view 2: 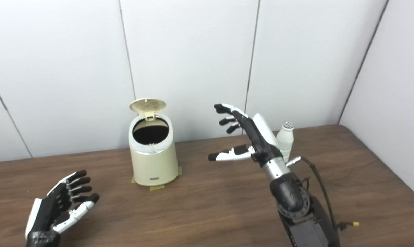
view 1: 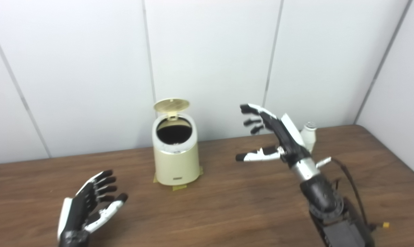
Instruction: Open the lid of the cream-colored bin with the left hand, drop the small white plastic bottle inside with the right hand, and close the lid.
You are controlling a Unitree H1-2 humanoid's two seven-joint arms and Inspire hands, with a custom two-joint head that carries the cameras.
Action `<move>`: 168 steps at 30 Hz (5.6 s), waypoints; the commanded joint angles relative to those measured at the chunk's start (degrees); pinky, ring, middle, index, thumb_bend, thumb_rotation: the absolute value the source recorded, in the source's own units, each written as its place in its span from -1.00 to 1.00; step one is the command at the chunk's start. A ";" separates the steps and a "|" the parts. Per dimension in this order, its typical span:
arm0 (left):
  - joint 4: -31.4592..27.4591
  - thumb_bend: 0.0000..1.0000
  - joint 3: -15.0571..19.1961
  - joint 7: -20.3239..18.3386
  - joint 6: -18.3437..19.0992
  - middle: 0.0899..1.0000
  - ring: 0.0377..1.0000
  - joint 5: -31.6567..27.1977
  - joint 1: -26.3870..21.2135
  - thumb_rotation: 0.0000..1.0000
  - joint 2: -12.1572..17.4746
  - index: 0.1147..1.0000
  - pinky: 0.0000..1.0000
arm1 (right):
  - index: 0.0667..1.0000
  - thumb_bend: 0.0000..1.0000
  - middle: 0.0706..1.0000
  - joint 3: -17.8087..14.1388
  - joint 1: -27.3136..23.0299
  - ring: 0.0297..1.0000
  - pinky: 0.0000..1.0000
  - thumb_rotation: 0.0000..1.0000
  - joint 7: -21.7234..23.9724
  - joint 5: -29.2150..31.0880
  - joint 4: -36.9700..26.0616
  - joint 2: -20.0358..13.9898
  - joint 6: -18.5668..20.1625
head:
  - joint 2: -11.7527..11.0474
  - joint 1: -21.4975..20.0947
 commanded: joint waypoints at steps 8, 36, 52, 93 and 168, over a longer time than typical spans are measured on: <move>-1.00 0.20 0.42 -0.68 -2.91 0.53 0.44 -1.26 -2.09 -0.74 1.47 0.60 0.27 | 0.63 0.60 0.66 -6.35 -7.79 0.62 0.46 -0.48 -5.30 -8.20 4.23 -8.96 3.76 | -1.49 -3.59; -2.23 0.18 1.52 -2.49 -2.00 0.54 0.45 -2.32 -2.05 -0.68 2.57 0.58 0.22 | 1.00 0.82 1.00 -13.31 -3.72 0.94 0.81 -0.48 11.73 25.27 20.10 -12.03 9.56 | -0.35 -6.54; -5.17 0.17 1.22 -2.49 0.73 0.51 0.40 -1.36 -1.62 -0.64 2.77 0.57 0.17 | 0.99 0.70 0.94 -11.94 -2.28 0.87 0.82 -0.60 6.07 22.99 26.38 -9.61 7.69 | 0.46 -6.38; -7.87 0.06 0.14 -4.14 3.00 0.50 0.37 -1.26 -1.38 -1.00 2.56 0.57 0.14 | -0.02 0.04 -0.08 -12.63 -7.70 -0.24 -0.29 -1.00 -6.57 23.38 41.07 -3.74 -4.65 | 2.49 -5.45; -0.60 0.38 -4.37 1.05 -0.11 0.47 0.39 3.16 -3.48 -0.92 -6.22 0.51 0.24 | -0.03 0.04 -0.13 6.72 -22.47 -0.21 -0.30 -1.00 0.51 7.62 20.54 14.86 4.07 | 3.18 19.42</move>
